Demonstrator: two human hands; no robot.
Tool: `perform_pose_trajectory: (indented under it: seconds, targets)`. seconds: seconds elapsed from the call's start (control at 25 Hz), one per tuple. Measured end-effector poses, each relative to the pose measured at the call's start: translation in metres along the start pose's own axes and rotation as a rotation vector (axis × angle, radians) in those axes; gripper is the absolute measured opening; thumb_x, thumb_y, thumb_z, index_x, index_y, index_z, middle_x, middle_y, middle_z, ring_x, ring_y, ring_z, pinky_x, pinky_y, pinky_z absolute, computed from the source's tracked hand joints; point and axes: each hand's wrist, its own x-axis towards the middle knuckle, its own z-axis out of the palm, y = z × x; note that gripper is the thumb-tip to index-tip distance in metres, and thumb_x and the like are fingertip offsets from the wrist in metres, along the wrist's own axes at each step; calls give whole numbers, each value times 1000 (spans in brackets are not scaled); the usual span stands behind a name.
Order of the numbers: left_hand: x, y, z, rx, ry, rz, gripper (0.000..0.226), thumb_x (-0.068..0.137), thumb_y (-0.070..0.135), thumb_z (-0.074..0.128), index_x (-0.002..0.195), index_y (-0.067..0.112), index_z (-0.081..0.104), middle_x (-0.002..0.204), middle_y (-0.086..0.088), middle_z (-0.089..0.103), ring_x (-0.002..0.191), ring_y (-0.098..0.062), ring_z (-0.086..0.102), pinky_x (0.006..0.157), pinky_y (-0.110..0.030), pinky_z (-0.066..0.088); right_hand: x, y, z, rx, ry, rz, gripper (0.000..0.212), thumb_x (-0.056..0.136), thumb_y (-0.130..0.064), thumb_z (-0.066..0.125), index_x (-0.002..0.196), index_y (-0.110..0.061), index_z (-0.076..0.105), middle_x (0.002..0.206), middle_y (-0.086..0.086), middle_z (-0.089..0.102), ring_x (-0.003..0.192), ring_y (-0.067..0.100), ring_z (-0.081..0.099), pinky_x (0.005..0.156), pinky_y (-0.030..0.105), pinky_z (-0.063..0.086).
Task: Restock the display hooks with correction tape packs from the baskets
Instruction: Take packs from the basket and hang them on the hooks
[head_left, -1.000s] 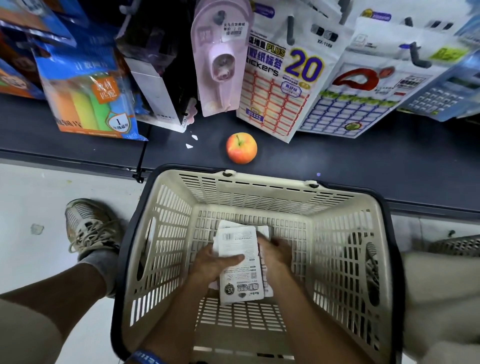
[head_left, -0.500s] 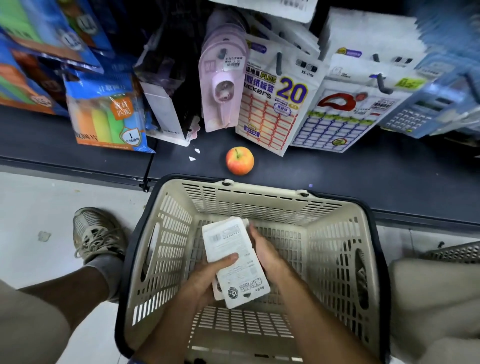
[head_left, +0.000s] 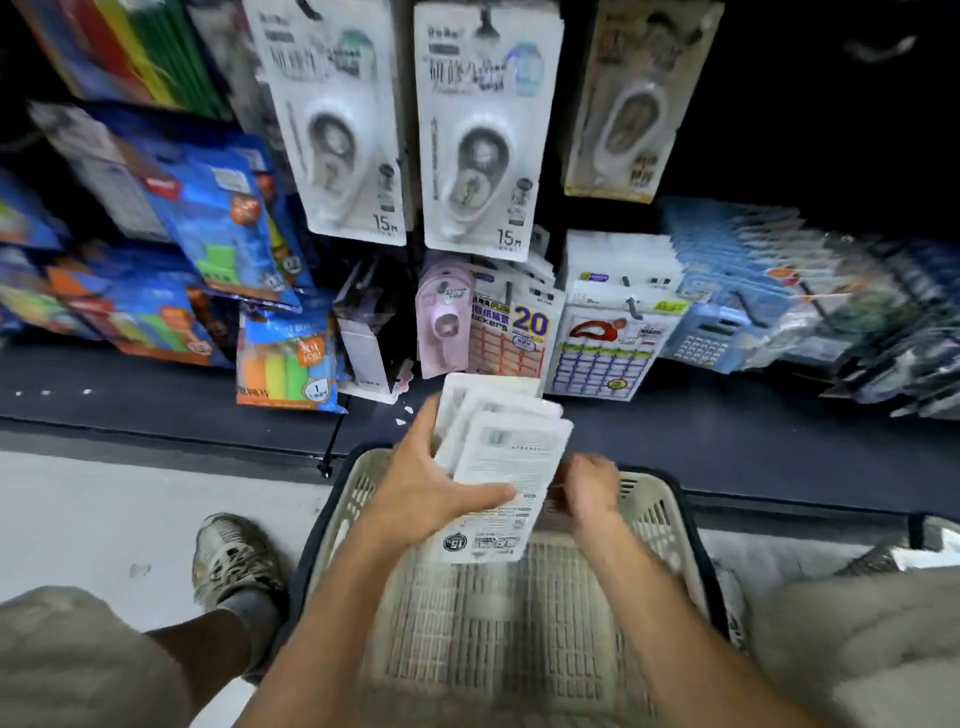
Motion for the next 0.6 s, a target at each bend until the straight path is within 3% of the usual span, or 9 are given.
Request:
perform_pose_trajectory:
  seconds: [0.08,0.12,0.2,0.28,0.36,0.44,0.6]
  targets:
    - [0,57,-21,512,52,350,87,53,63,77,130,56,38,121,16,66,105,-14,67,83,-36,58,-20,-45,2,-86,-235,-83,20,99,-16,54,96,-6,71,83,13,76,71,25,71,58,37,58]
    - [-1,84,-29,782,78,530,89,58,70,67,137,48,33,125,10,63,111,-19,63,88,-41,55,-33,-69,5,-55,-404,-58,30,103,-27,49,107,-7,71,92,14,77,75,27,74,56,40,60]
    - [-4,135,-44,1135,66,763,89,68,76,53,143,38,27,131,1,58,118,-25,56,92,-43,49,-60,-109,7,-19,-673,-27,49,108,-43,36,113,-13,75,112,18,75,93,37,74,67,56,61]
    - [-10,164,-64,1356,35,963,82,75,69,57,144,33,29,134,-6,57,121,-29,55,91,-43,48,-86,-145,8,-13,-825,-10,58,100,-59,47,116,-12,76,119,21,72,103,39,72,81,59,59]
    - [-15,175,-80,1431,67,1150,74,79,50,72,140,29,36,134,-13,60,121,-34,57,90,-45,50,-110,-171,4,41,-920,-5,75,76,-62,76,124,-5,71,124,25,68,104,37,71,87,48,60]
    - [-20,177,-89,1339,133,1269,63,87,33,73,138,28,38,134,-14,63,122,-36,59,92,-48,51,-128,-184,1,11,-959,-28,78,52,-41,99,116,-3,75,119,26,70,98,36,73,81,45,61]
    - [-6,195,-75,1208,226,1417,42,105,22,51,144,26,39,141,-4,61,133,-30,54,106,-48,44,-145,-188,-21,180,-902,-70,79,30,-20,106,102,-3,79,103,26,74,84,37,76,63,43,62]
